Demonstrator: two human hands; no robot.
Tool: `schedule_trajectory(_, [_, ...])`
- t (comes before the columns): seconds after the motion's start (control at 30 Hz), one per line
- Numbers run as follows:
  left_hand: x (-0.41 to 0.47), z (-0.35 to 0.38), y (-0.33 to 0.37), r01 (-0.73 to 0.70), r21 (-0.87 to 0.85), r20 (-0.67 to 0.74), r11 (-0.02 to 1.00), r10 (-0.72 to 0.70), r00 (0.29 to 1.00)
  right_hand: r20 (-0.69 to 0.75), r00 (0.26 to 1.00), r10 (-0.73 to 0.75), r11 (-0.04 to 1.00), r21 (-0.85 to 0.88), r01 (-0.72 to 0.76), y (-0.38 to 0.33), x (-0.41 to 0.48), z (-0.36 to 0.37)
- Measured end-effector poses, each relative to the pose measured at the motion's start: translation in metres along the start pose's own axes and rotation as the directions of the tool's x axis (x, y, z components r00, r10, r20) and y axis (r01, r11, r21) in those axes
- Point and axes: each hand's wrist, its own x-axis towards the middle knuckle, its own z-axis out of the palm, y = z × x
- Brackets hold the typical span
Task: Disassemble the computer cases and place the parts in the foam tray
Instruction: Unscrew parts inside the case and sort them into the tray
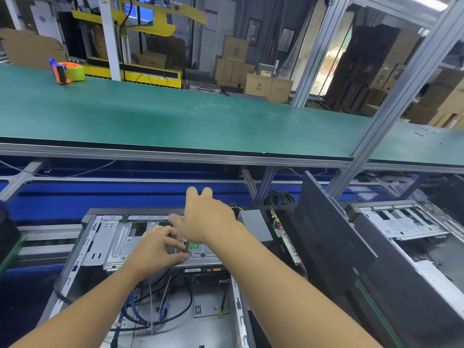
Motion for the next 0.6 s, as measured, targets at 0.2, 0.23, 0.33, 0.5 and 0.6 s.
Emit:
schedule_trajectory(0.2, [0.001, -0.003, -0.001, 0.004, 0.016, 0.053, 1.0, -0.005, 0.999, -0.015, 0.999, -0.048, 0.998, 0.037, 0.048, 0.007, 0.001, -0.004])
schedule_trajectory(0.23, [0.001, -0.004, -0.001, 0.007, 0.009, 0.055, 1.0, -0.008, 0.998, 0.02, 0.998, -0.053, 0.997, 0.059, 0.052, 0.008, 0.001, -0.005])
schedule_trajectory(0.33, [0.002, -0.004, -0.001, 0.008, 0.008, 0.063, 1.0, -0.009, 0.998, 0.031, 0.999, -0.034, 0.996, 0.083, 0.032, 0.008, 0.0, -0.004])
schedule_trajectory(0.5, [0.002, -0.005, -0.002, 0.007, -0.007, 0.077, 1.0, -0.007, 0.997, -0.111, 0.992, -0.052, 0.995, 0.077, 0.06, 0.013, 0.003, 0.004])
schedule_trajectory(0.6, [0.001, -0.004, 0.0, 0.006, -0.005, 0.07, 1.0, -0.006, 0.998, -0.148, 0.987, -0.066, 0.99, 0.111, 0.083, 0.017, 0.003, 0.003])
